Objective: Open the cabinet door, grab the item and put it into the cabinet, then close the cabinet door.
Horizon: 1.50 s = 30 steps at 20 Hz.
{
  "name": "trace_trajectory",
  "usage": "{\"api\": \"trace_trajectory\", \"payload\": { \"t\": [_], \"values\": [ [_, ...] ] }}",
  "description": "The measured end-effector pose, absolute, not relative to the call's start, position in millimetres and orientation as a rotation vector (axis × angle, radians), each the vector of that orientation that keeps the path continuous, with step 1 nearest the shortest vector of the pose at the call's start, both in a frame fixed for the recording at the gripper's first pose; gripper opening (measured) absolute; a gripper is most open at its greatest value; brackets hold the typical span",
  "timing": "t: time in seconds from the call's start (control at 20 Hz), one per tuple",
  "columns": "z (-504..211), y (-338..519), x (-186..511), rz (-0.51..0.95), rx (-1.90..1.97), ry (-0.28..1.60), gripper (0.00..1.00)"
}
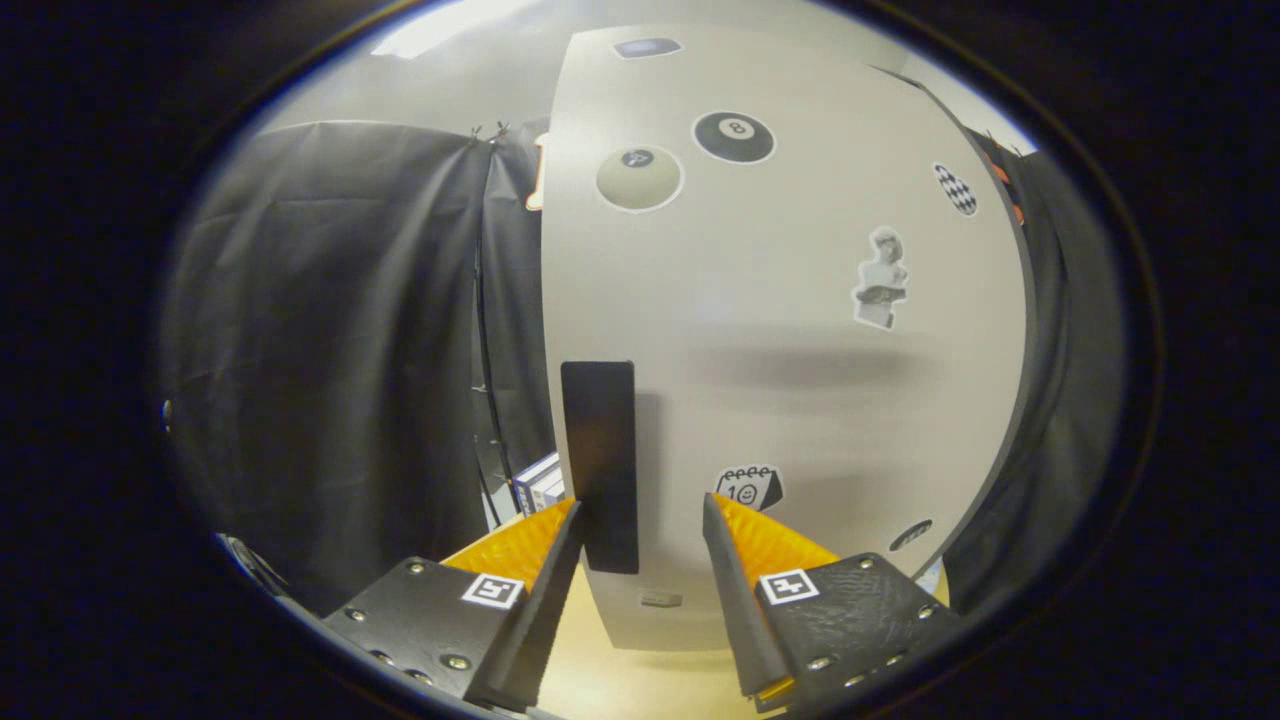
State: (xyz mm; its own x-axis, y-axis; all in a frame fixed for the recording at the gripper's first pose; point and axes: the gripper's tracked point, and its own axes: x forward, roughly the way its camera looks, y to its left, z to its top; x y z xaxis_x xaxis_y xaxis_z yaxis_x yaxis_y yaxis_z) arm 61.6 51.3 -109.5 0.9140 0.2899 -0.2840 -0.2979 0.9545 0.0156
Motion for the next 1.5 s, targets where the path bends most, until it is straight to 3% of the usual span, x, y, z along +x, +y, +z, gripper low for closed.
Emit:
{"api": "trace_trajectory", "payload": {
  "t": [1.05,1.5],
  "values": [
    [-109,64,82,0.235,-0.037,0.242,0.71],
    [-26,29,27,0.197,-0.04,0.093,0.71]
  ]
}}
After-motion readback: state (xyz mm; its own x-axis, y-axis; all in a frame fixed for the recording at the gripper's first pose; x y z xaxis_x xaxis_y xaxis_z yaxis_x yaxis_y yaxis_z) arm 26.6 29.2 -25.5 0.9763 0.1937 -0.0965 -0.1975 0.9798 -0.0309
